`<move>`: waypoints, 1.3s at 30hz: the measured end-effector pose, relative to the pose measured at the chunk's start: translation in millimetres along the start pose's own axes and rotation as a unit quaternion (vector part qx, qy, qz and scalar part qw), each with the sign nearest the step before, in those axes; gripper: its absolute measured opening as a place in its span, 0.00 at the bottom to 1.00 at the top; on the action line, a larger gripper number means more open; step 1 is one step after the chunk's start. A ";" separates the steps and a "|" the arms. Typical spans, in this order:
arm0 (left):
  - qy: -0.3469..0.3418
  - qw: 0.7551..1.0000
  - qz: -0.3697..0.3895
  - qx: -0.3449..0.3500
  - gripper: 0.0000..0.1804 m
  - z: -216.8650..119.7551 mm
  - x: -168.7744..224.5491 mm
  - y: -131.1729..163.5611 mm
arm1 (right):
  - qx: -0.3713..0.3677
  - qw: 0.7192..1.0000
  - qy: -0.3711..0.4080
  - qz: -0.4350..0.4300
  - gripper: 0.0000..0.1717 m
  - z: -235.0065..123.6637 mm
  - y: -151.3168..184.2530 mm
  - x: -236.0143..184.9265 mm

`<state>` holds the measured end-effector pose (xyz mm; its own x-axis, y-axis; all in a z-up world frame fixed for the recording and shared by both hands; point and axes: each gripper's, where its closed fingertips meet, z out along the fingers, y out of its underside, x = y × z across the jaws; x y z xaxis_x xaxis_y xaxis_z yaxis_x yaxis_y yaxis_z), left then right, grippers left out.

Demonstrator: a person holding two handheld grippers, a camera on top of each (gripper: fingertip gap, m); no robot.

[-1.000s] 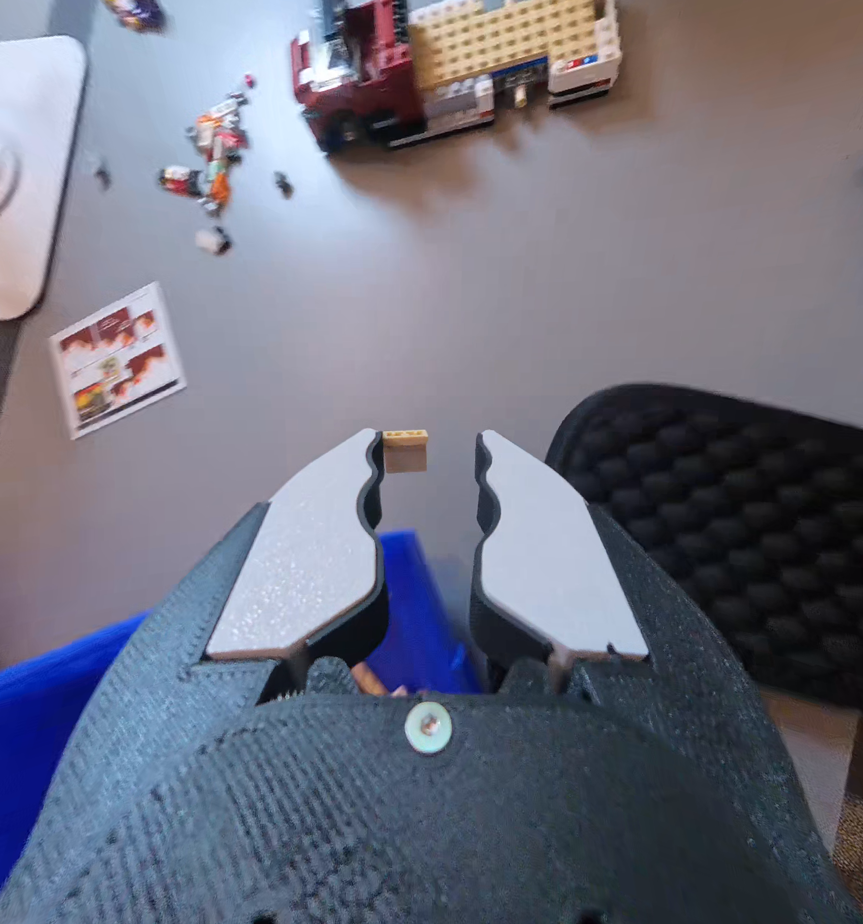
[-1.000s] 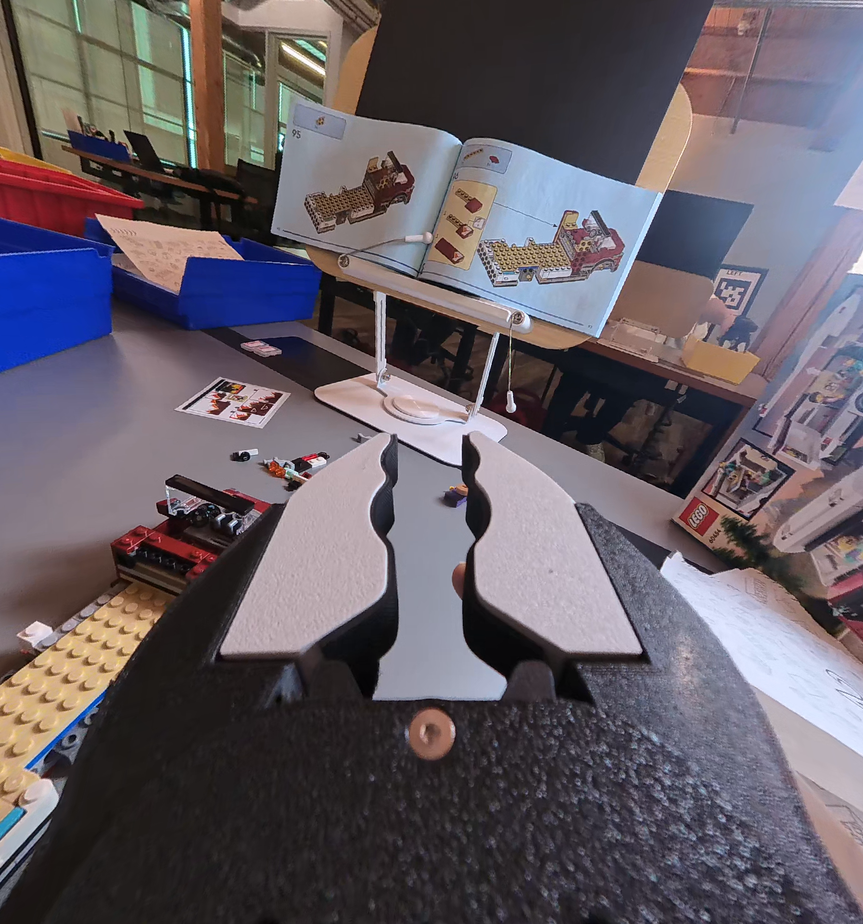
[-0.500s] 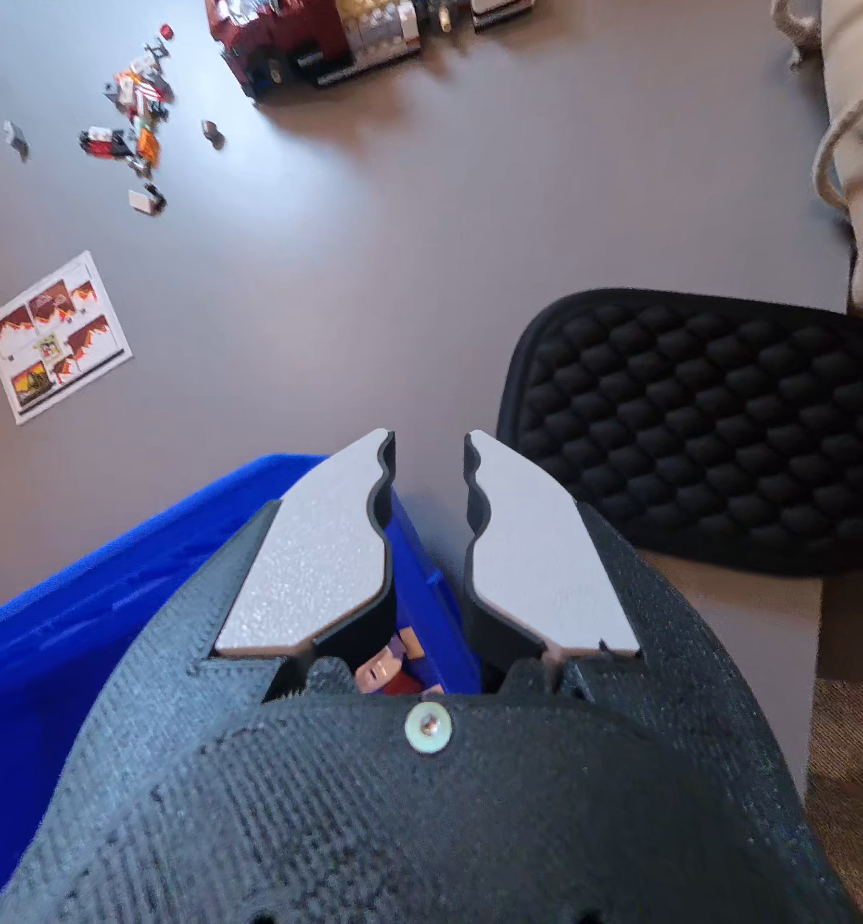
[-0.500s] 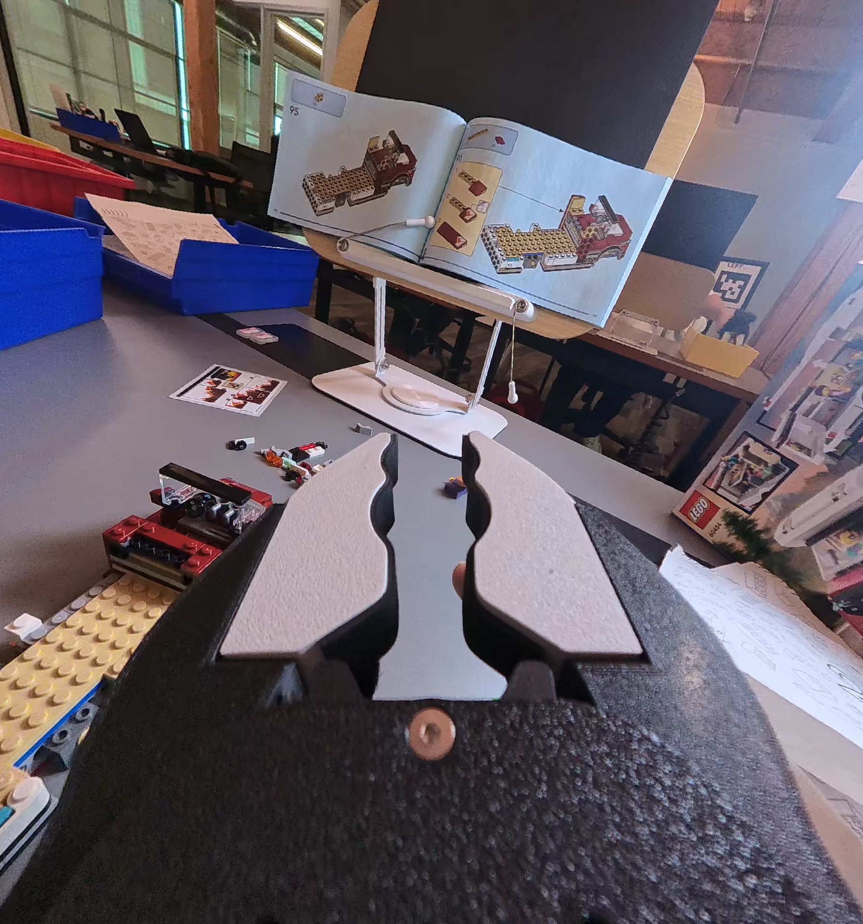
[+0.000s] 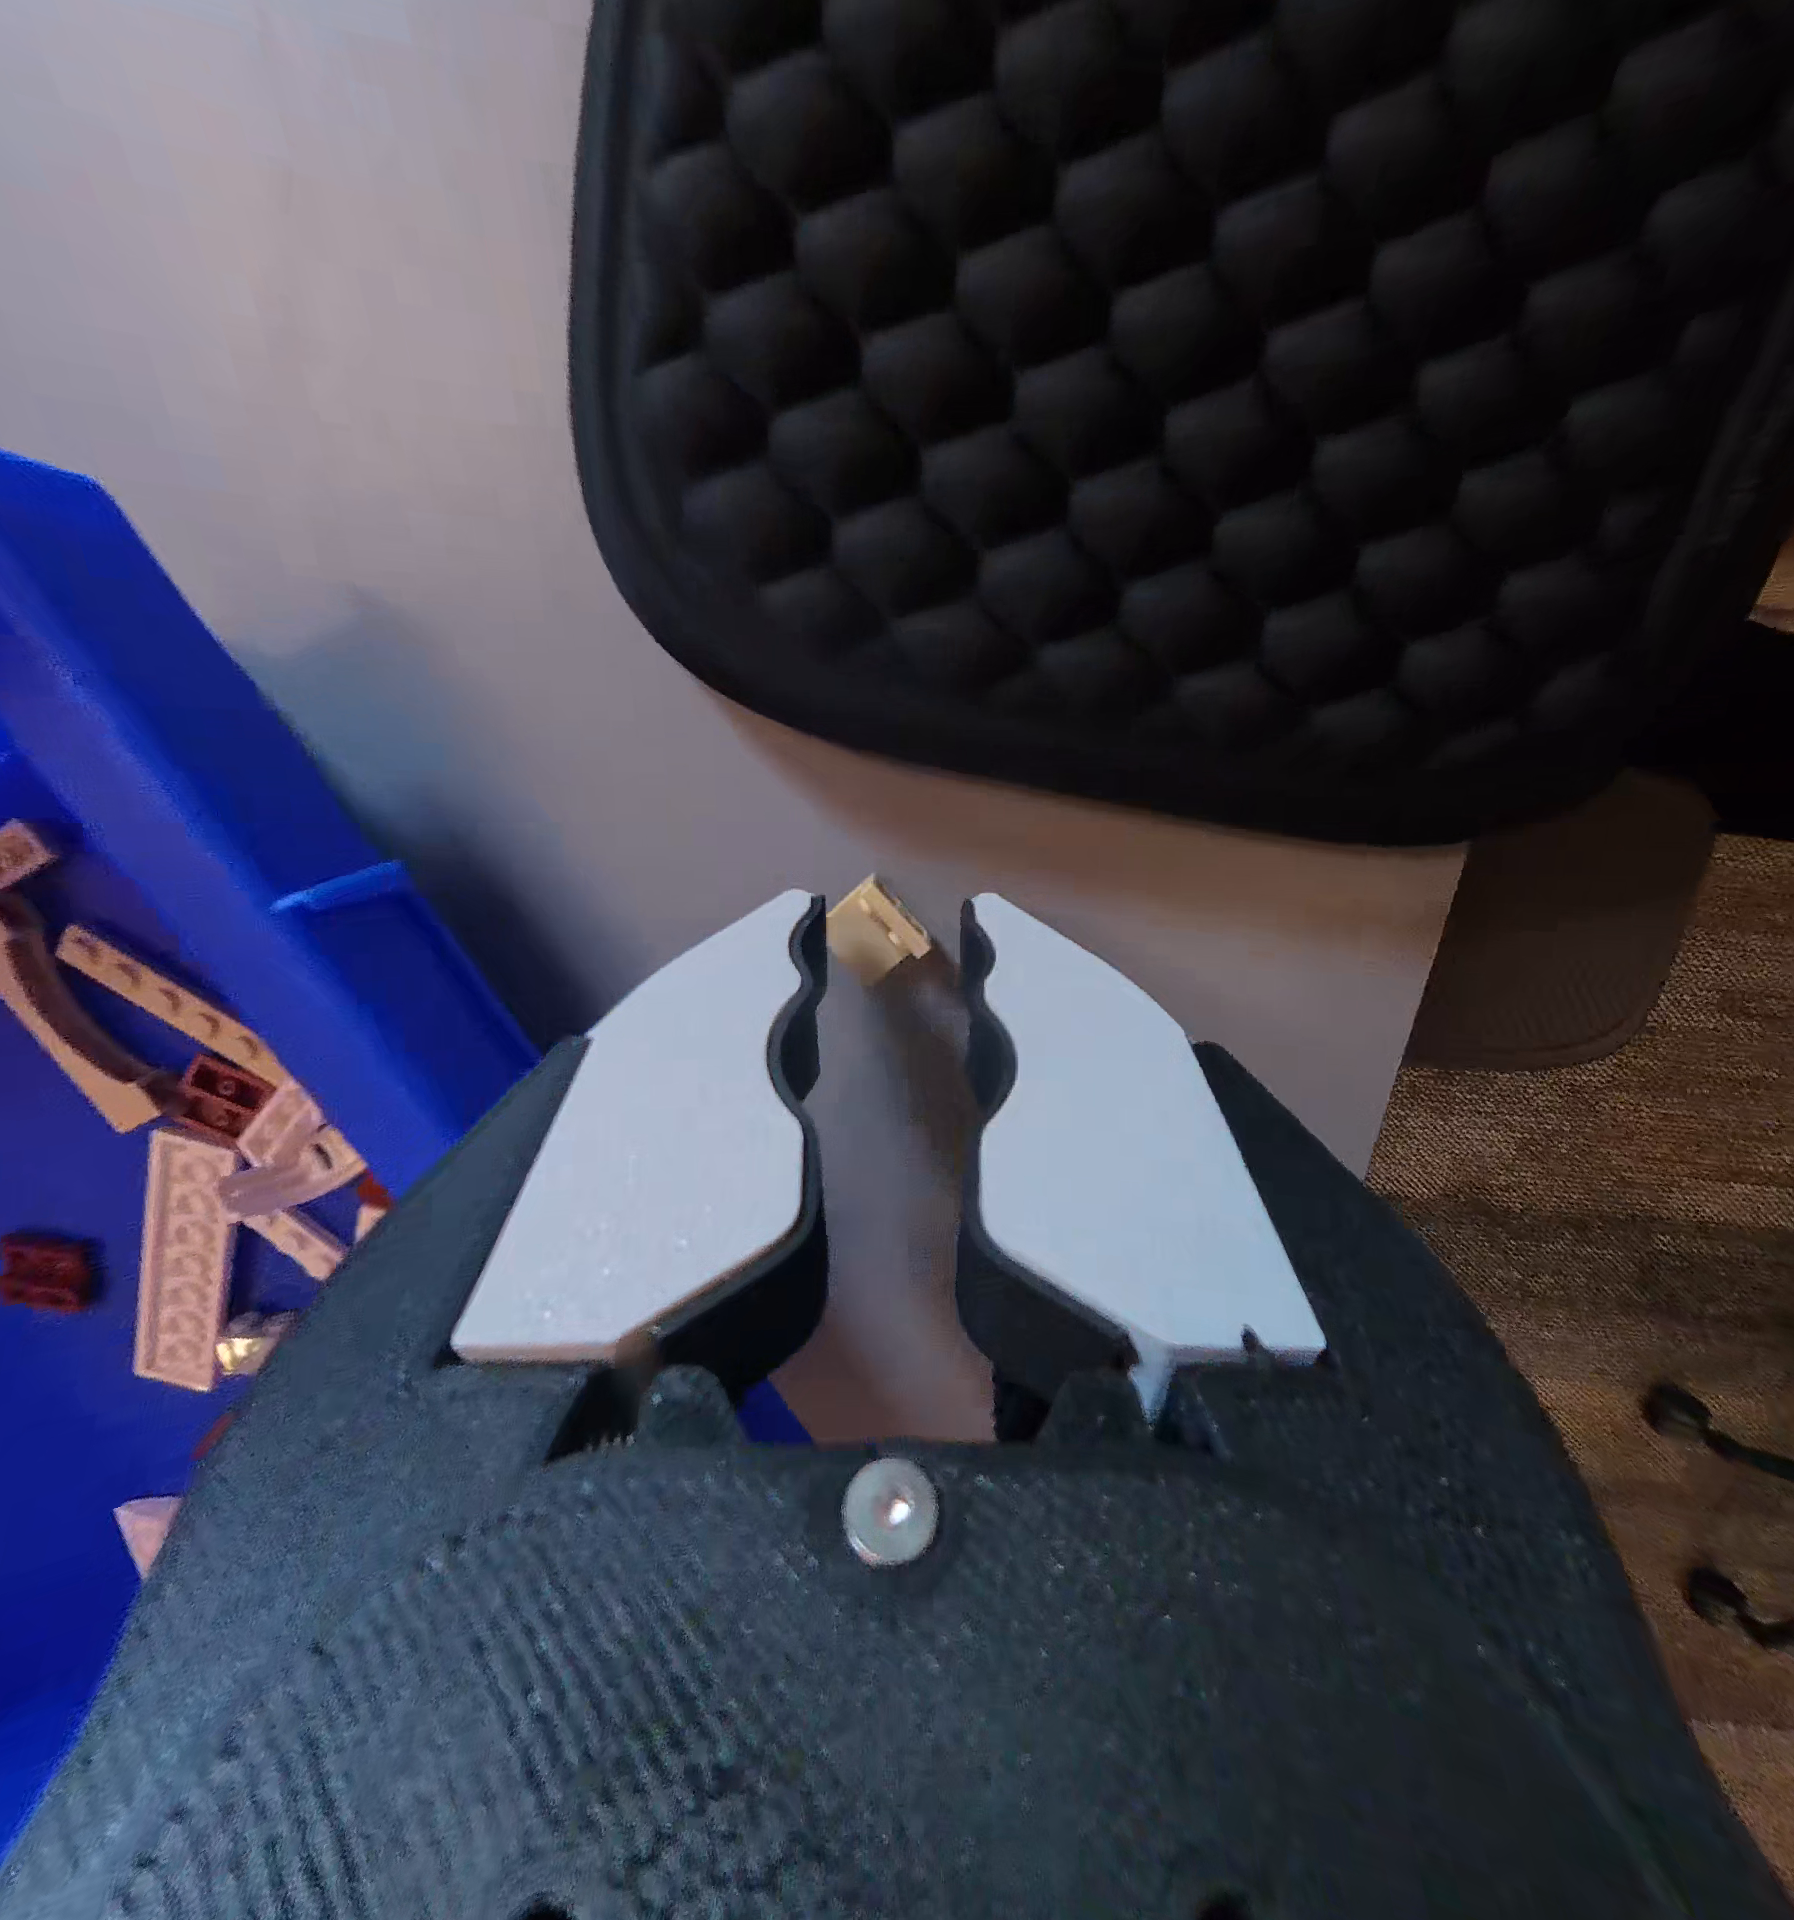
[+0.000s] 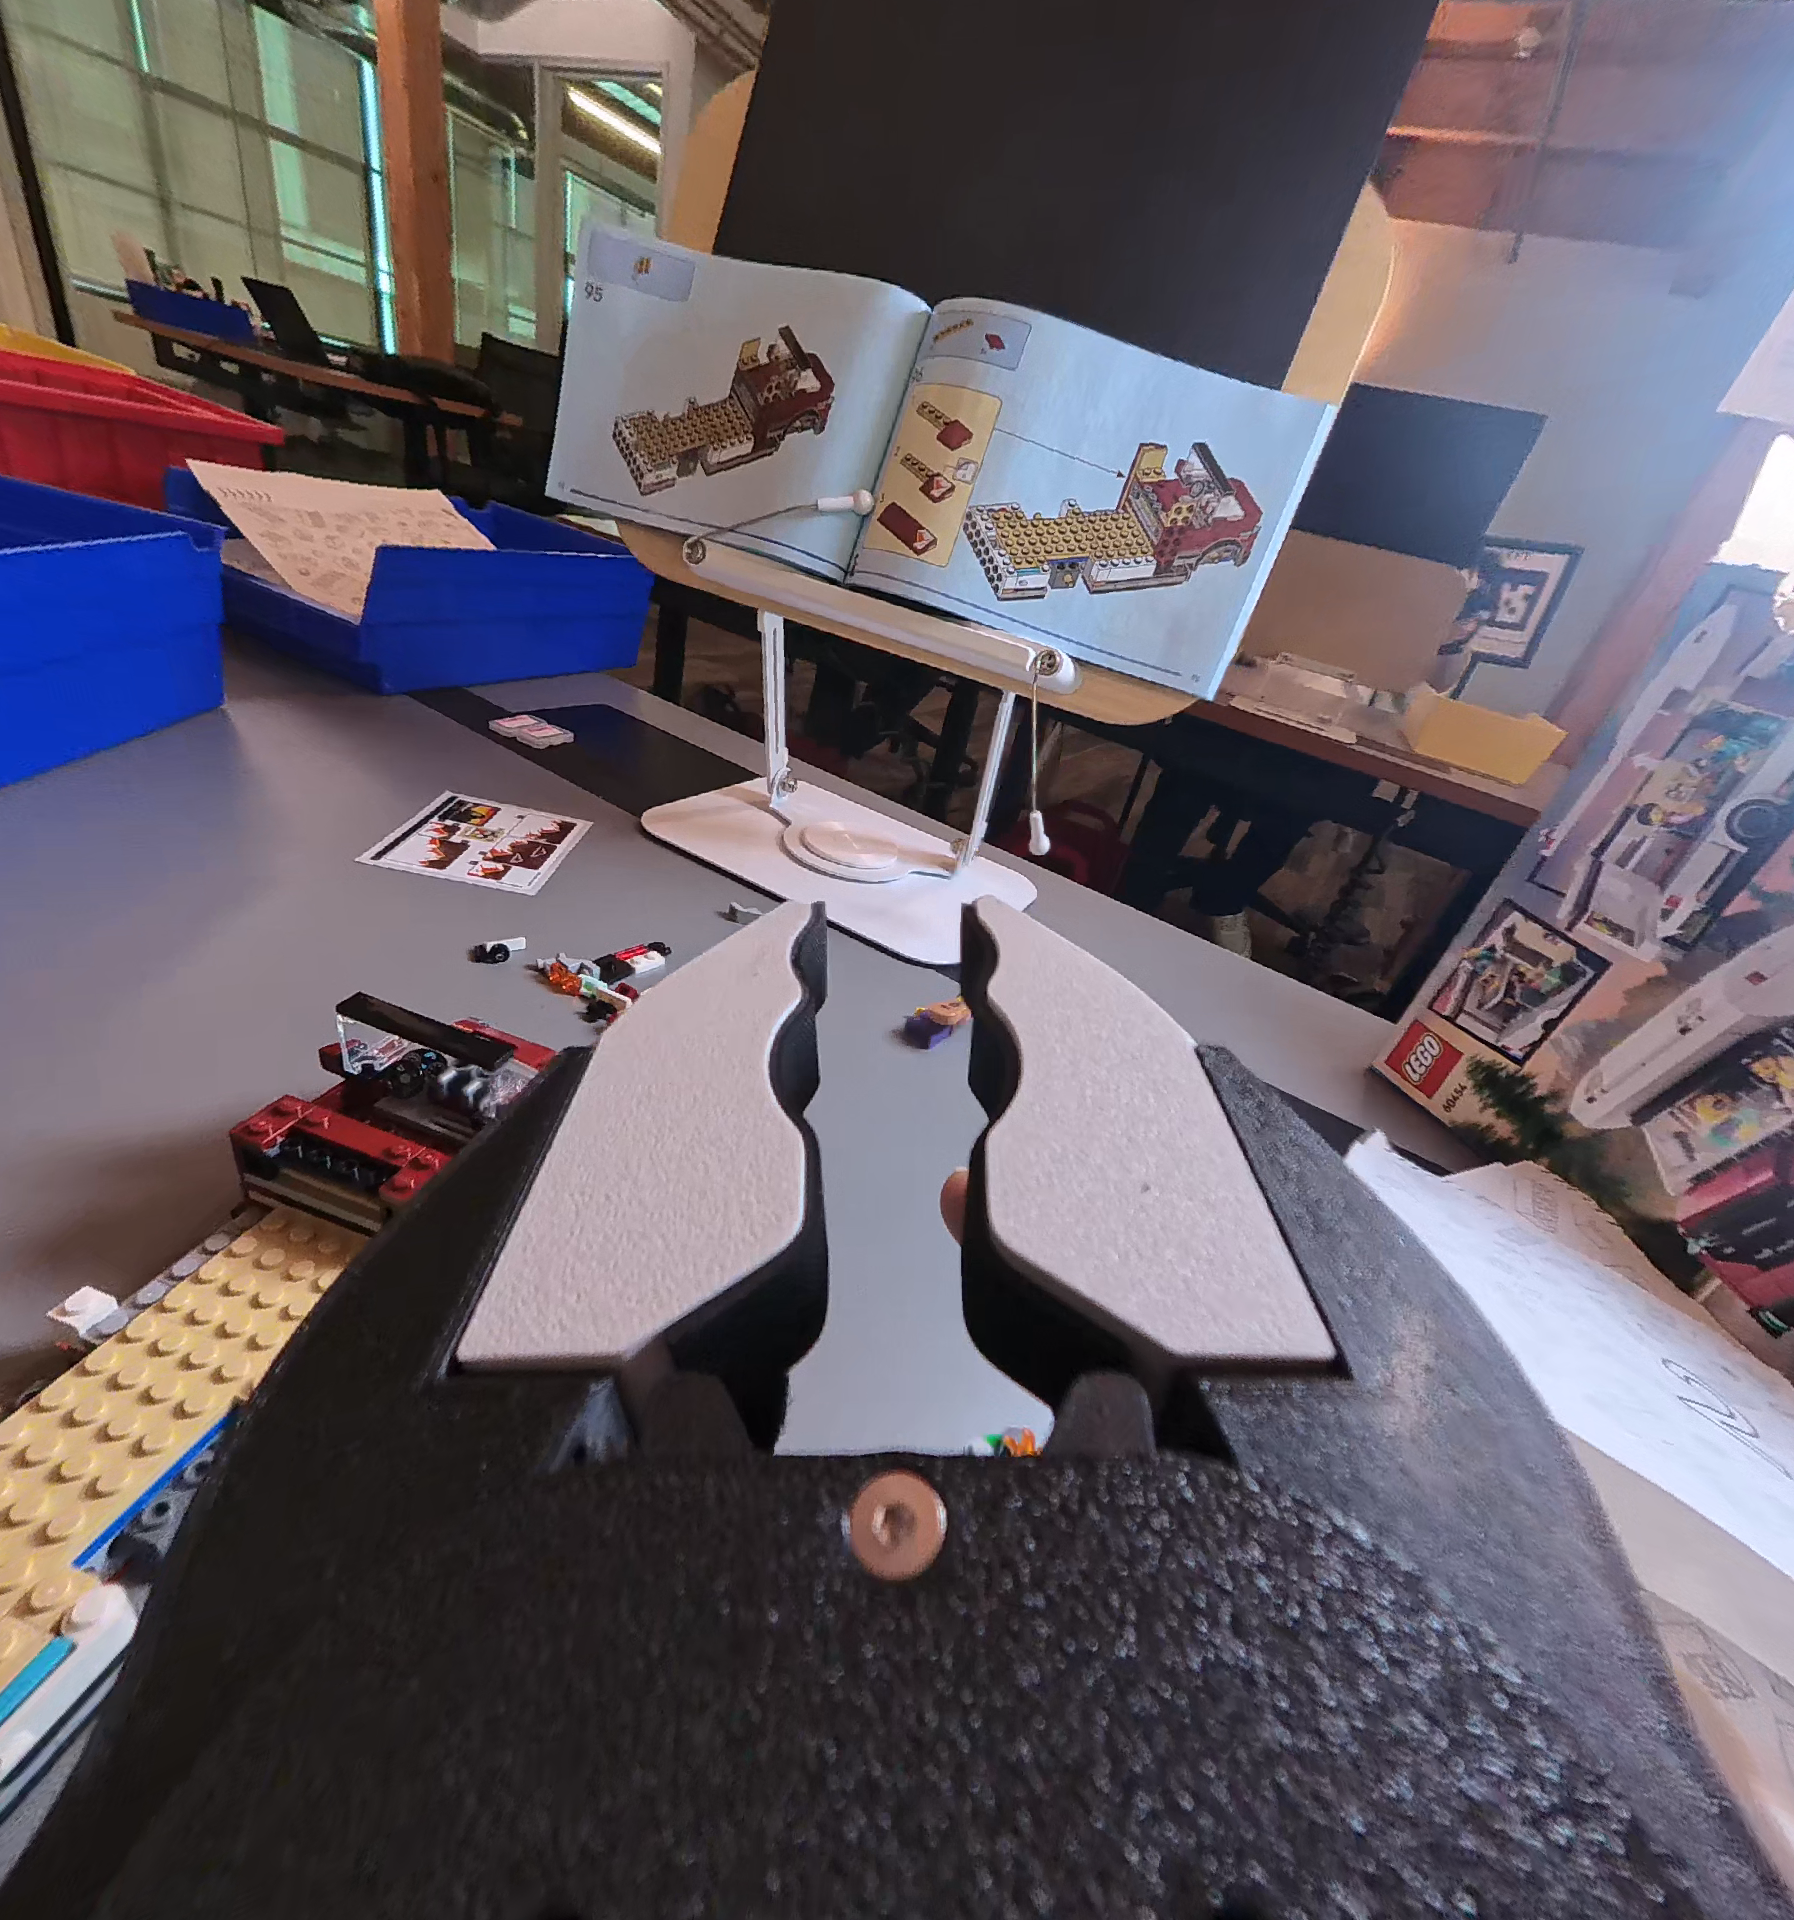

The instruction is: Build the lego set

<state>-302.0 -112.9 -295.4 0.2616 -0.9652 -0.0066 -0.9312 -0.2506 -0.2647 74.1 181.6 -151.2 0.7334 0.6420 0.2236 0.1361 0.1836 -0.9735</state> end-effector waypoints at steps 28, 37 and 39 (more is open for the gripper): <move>-0.026 0.981 0.052 0.183 0.21 37.5 -71.5 -225.3 | -0.111 0.957 0.249 0.096 0.42 -57.3 50.6 117.9; -0.116 0.970 0.027 0.214 0.22 -43.4 -90.5 -175.0 | -0.113 0.958 0.247 0.092 0.42 -55.7 52.0 115.7; -0.140 0.968 0.020 0.205 0.21 -71.9 -100.2 -146.8 | -0.110 0.958 0.249 0.089 0.42 -56.3 50.5 116.8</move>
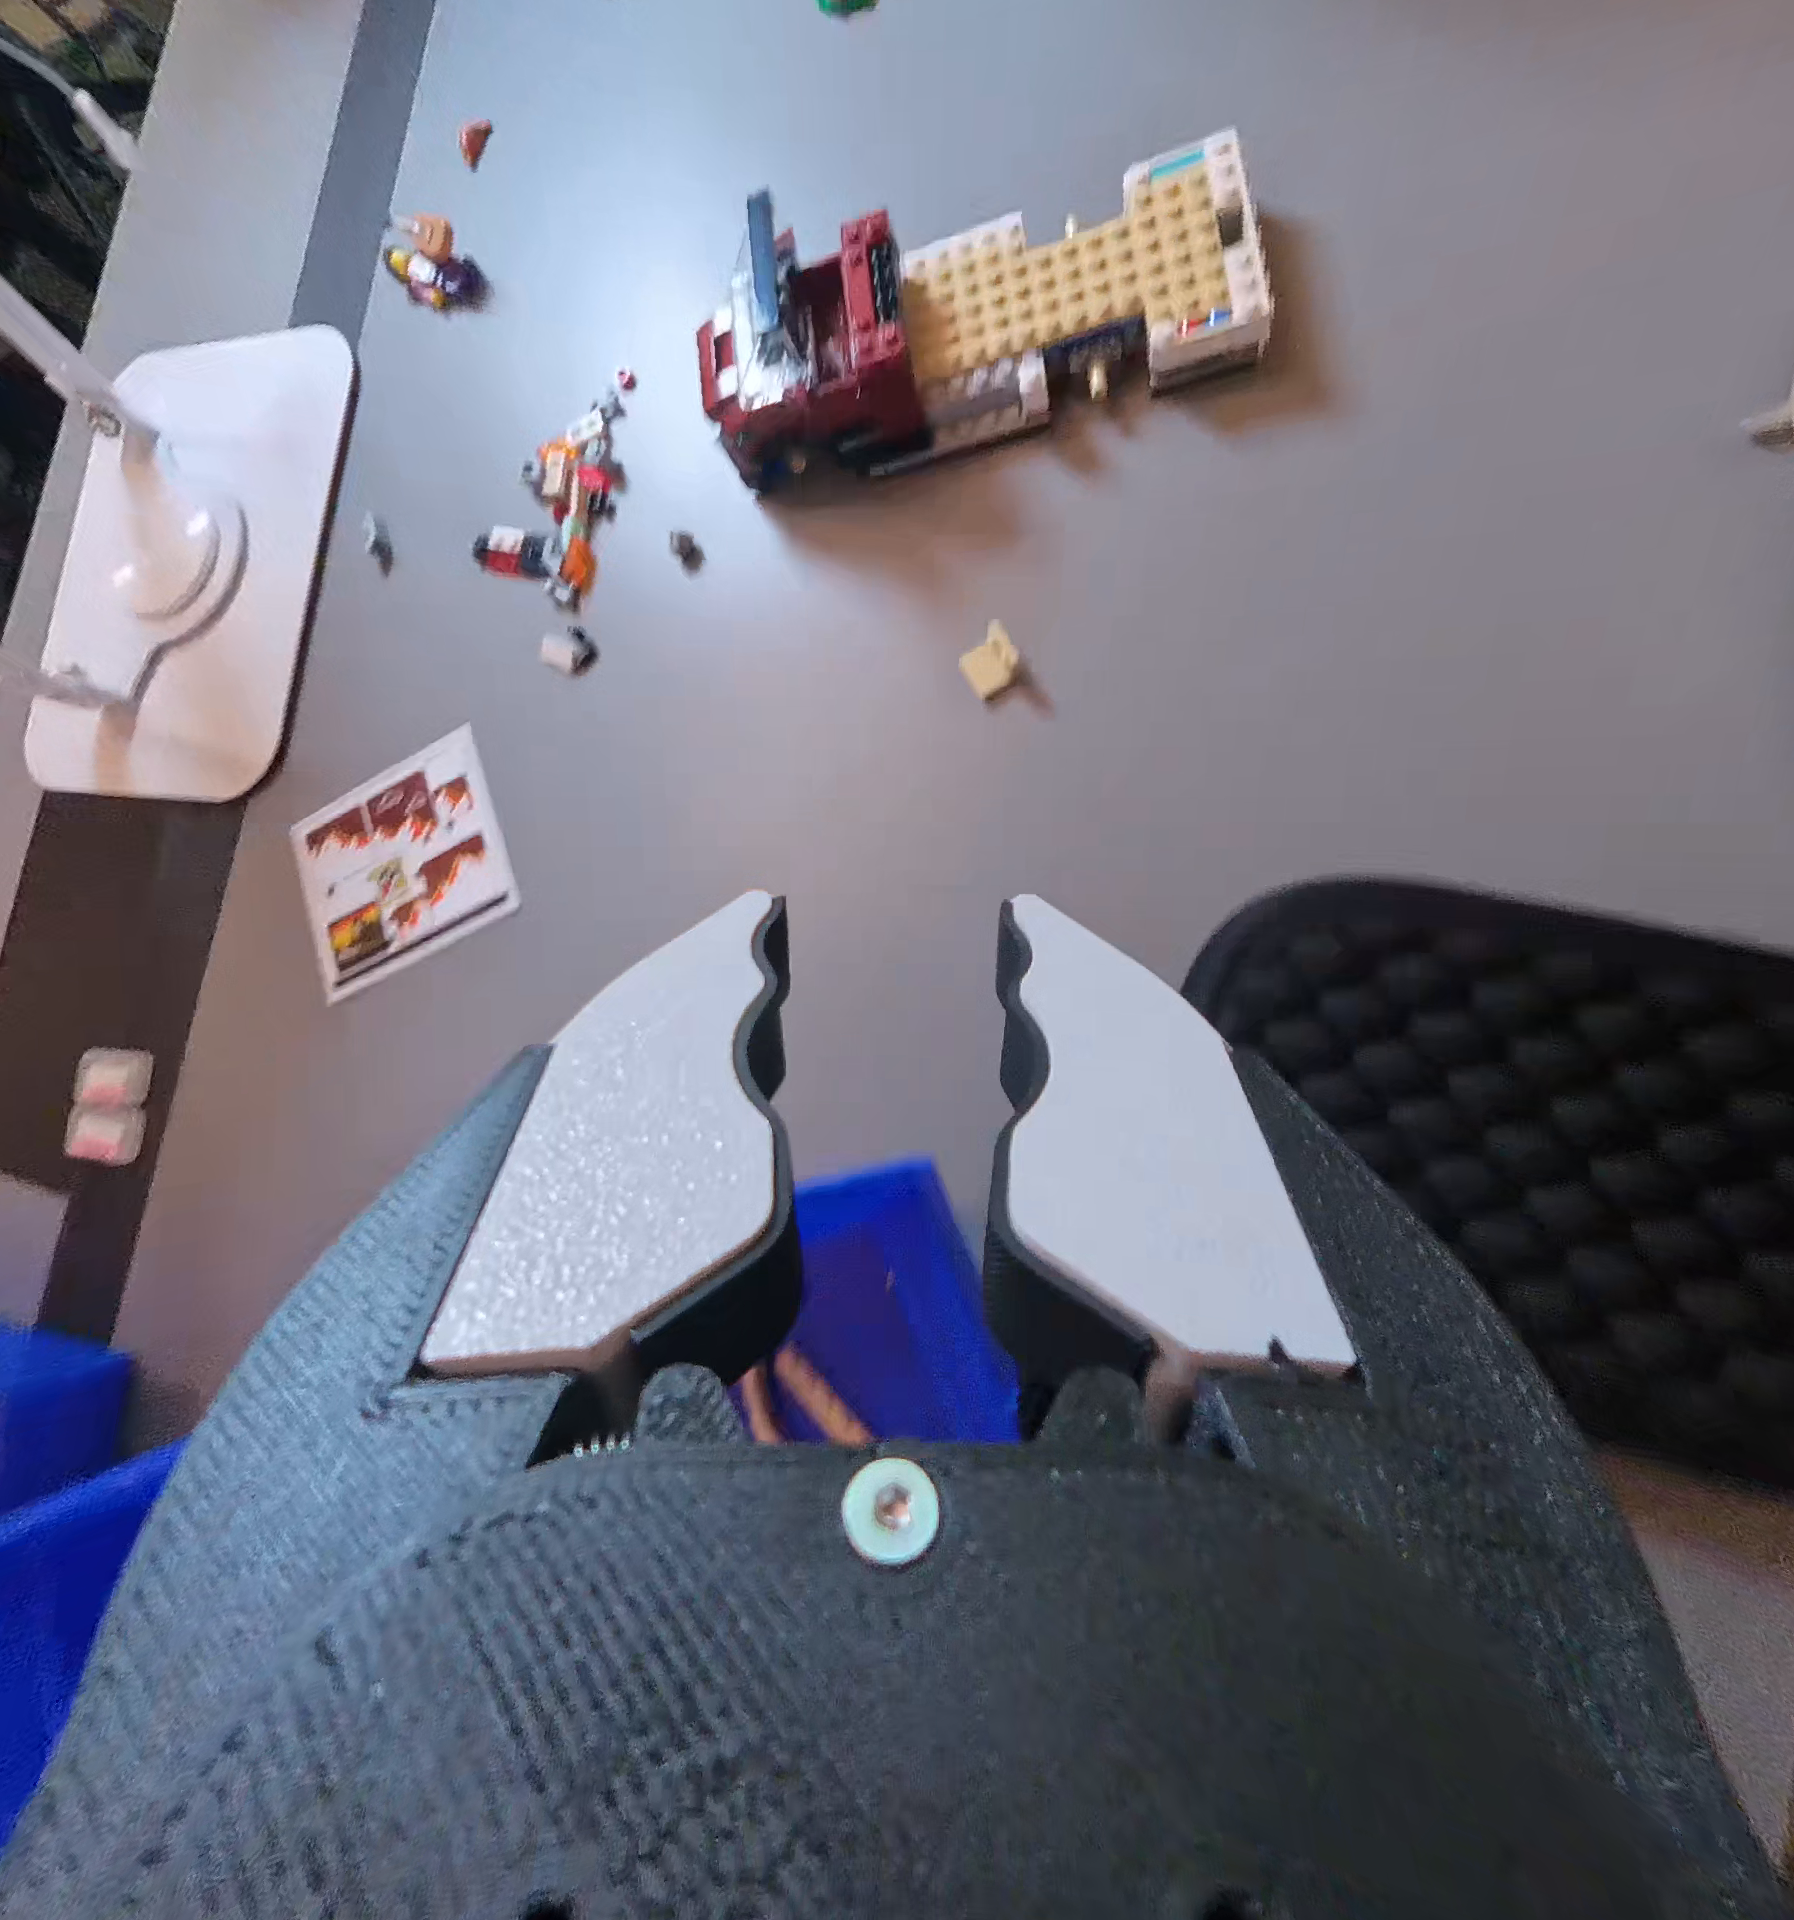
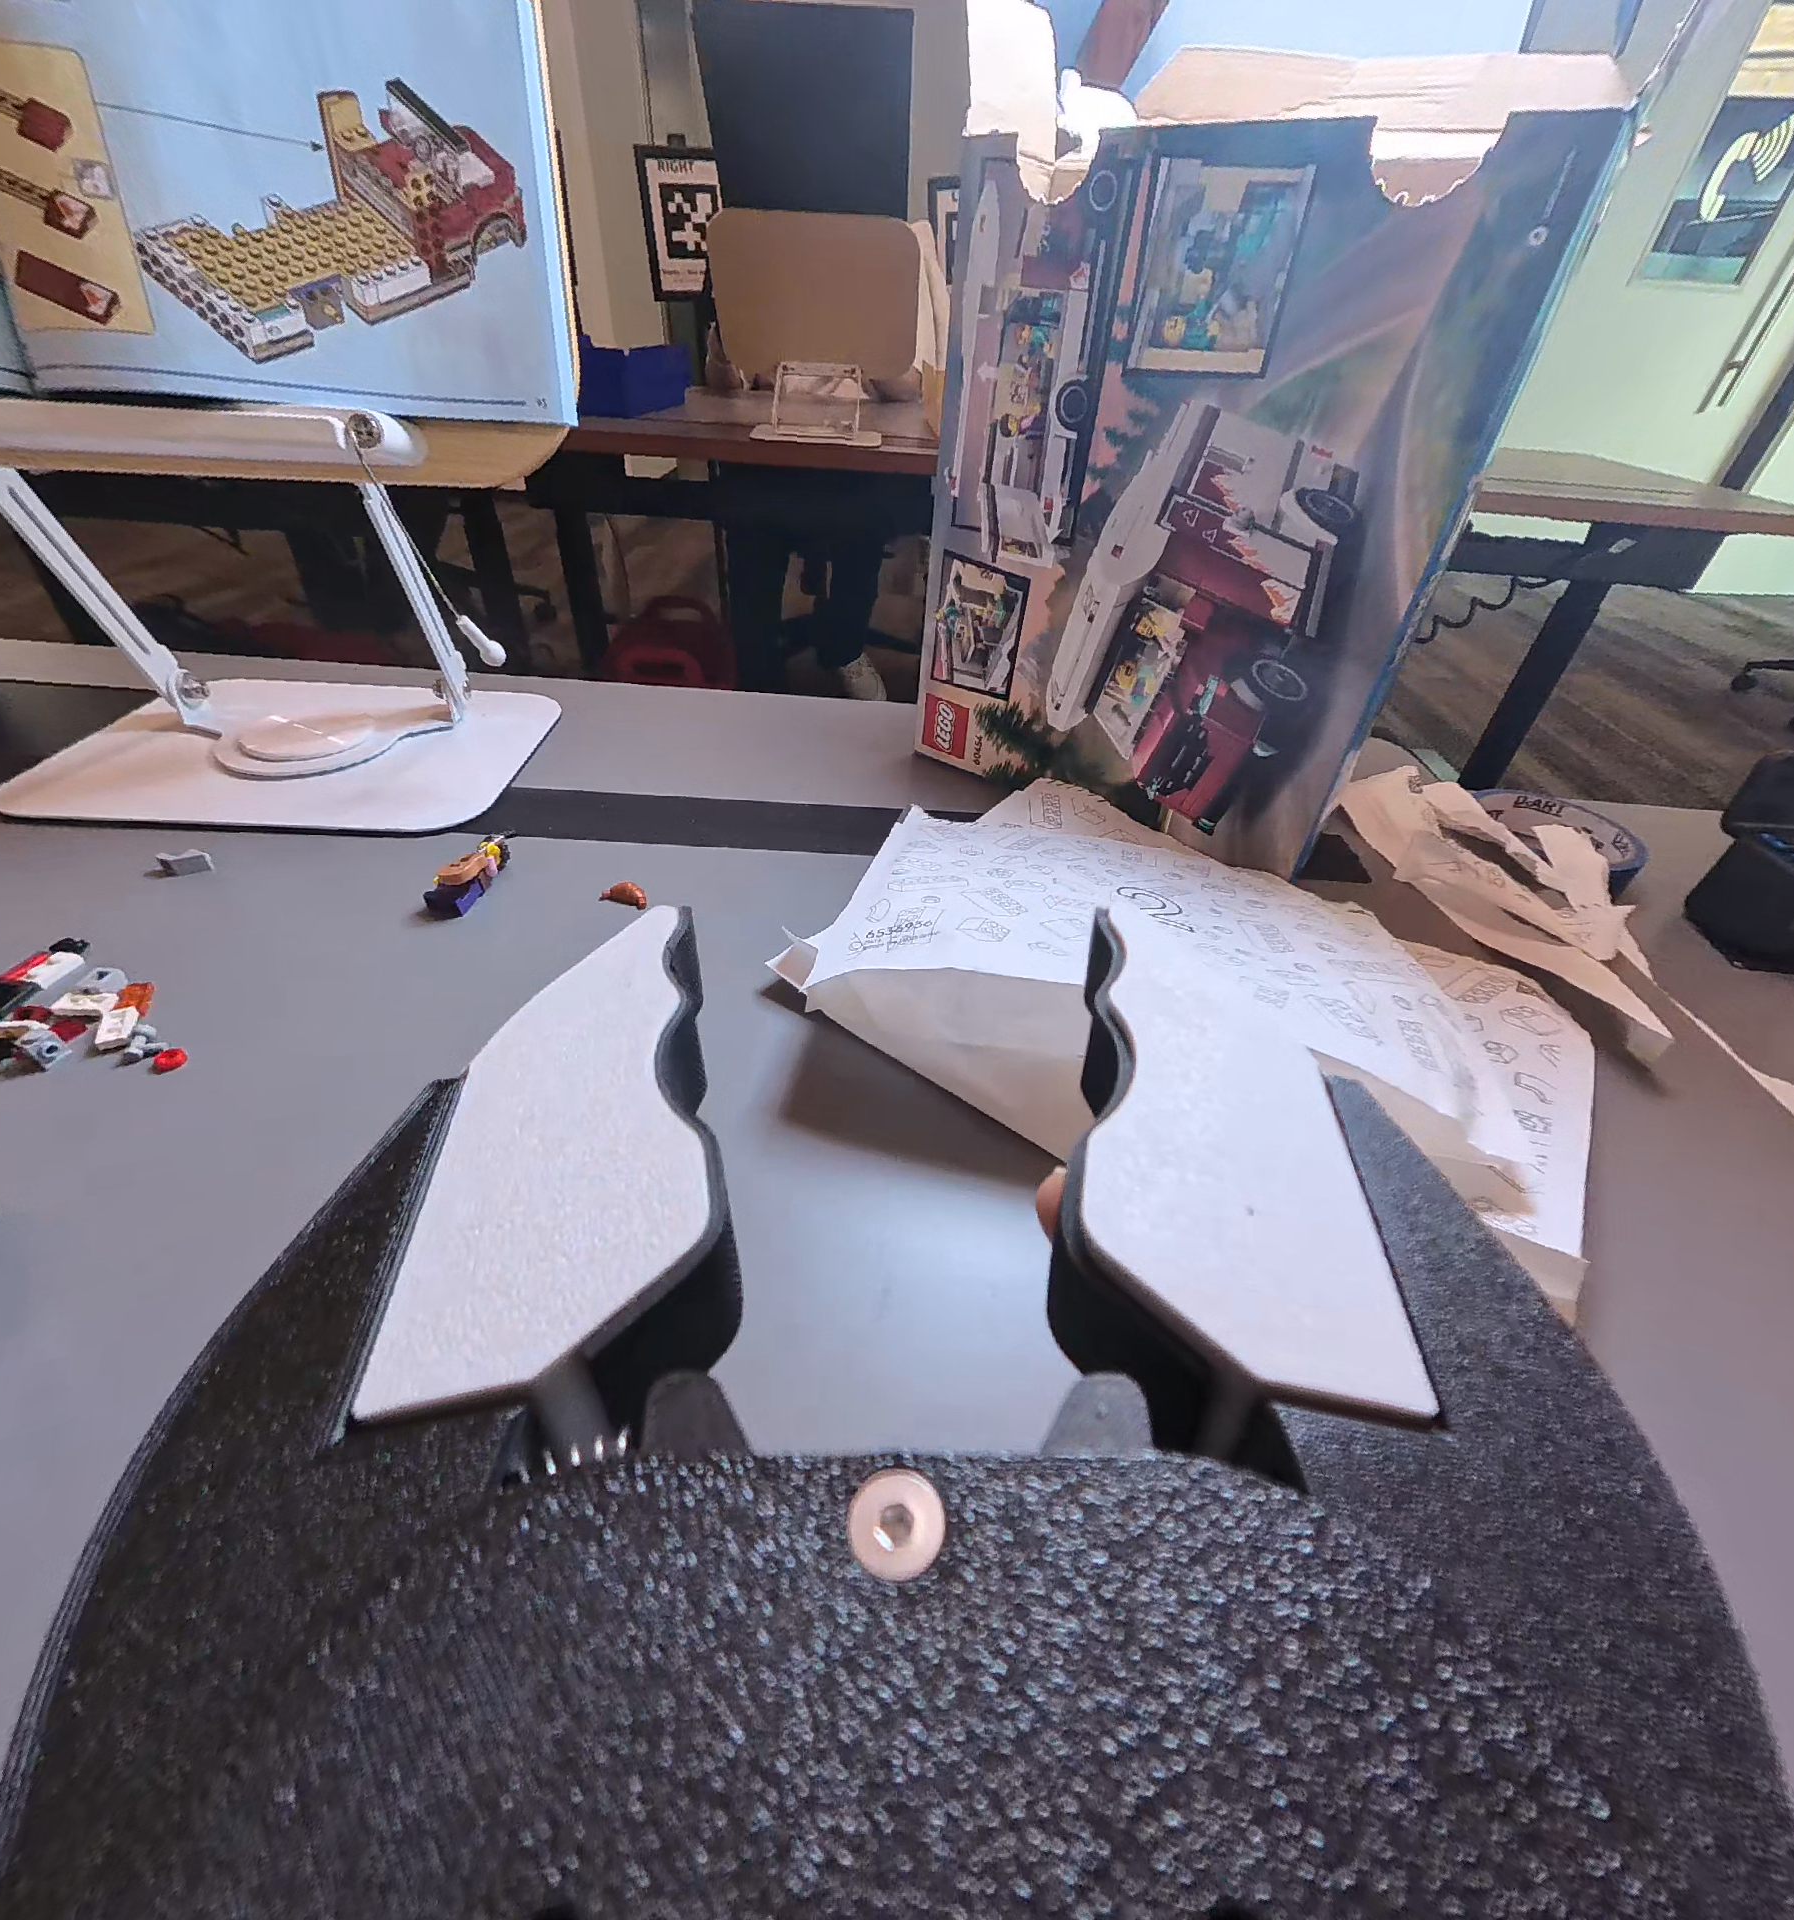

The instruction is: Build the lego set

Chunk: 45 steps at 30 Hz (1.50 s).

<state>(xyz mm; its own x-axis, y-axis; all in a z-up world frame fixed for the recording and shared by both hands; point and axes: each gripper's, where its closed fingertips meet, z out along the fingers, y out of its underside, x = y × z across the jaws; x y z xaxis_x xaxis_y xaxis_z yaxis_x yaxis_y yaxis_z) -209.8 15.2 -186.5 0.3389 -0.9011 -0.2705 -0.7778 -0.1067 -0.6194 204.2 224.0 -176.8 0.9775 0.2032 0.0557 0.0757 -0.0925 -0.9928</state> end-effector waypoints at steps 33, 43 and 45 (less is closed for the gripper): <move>0.239 0.931 0.254 -0.108 0.12 -7.8 41.0 175.1 | 0.061 0.997 -0.009 -0.038 0.39 -1.6 -5.0 -1.1; 0.180 0.961 0.189 -0.095 0.03 -8.3 29.4 169.8 | 0.071 0.996 -0.028 -0.043 0.38 -8.0 -10.1 -5.6; 0.166 0.968 0.168 -0.088 0.03 -12.1 27.0 168.5 | 0.074 0.996 -0.032 -0.038 0.38 -8.0 -11.2 -4.9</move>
<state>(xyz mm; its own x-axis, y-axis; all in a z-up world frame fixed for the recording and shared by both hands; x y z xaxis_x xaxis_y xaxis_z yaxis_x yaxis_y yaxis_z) -338.1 -32.1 -289.3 -0.1151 -0.9797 -0.1644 -0.9029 0.1722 -0.3939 200.0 216.2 -165.1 0.9552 0.2660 0.1300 0.1157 0.0688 -0.9909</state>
